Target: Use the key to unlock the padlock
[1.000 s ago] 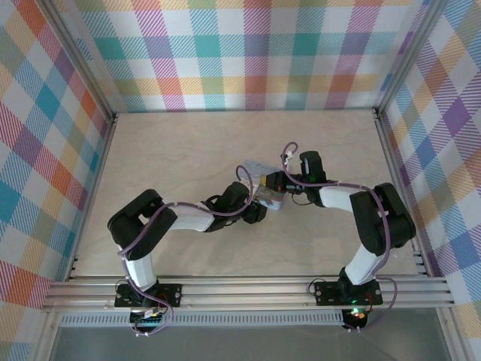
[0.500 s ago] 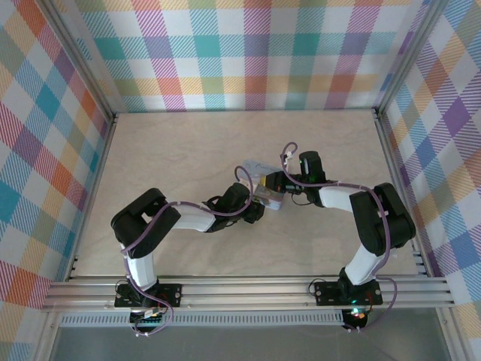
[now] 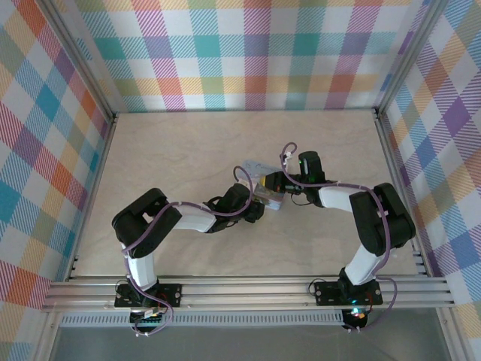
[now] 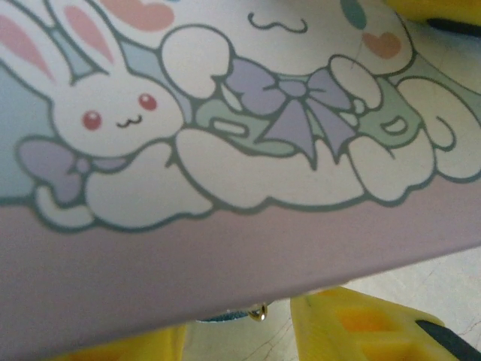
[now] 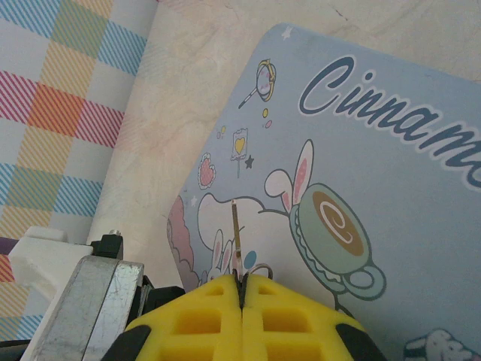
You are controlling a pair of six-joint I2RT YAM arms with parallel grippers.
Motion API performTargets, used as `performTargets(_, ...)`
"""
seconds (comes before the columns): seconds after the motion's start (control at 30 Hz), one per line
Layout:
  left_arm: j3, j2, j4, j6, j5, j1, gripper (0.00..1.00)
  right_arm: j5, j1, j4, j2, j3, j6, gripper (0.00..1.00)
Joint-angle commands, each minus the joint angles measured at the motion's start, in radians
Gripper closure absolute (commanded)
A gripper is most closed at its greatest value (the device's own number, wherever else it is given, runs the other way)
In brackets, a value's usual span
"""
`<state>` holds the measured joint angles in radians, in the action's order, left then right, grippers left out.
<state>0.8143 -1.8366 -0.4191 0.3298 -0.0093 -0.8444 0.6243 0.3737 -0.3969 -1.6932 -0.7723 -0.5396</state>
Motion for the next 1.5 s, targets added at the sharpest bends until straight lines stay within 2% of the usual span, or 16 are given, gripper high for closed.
performTargets(0.0, 0.003, -0.017, -0.108, 0.025, 0.010, -0.015, 0.59, 0.002, 0.026, 0.101, -0.021, 0.019, -0.013, 1.00)
performTargets(0.83, 0.018, -0.012, -0.117, 0.063, -0.019, -0.042, 0.59, 0.004, 0.028, 0.102, -0.018, 0.020, -0.012, 1.00)
performTargets(1.1, 0.031, -0.015, -0.094, 0.074, -0.029, -0.042, 0.68, 0.006, 0.030, 0.103, -0.016, 0.021, -0.013, 1.00)
performTargets(1.27, 0.032, -0.011, -0.093, 0.089, -0.021, -0.042, 0.70, 0.013, 0.031, 0.101, -0.001, 0.019, -0.011, 1.00)
performTargets(1.4, 0.040, -0.010, -0.078, 0.115, -0.003, -0.042, 0.70, 0.009, 0.031, 0.114, 0.026, 0.014, -0.002, 1.00)
performTargets(1.47, 0.046, -0.010, -0.061, 0.139, 0.002, -0.042, 0.66, 0.000, 0.032, 0.134, 0.029, 0.010, 0.004, 1.00)
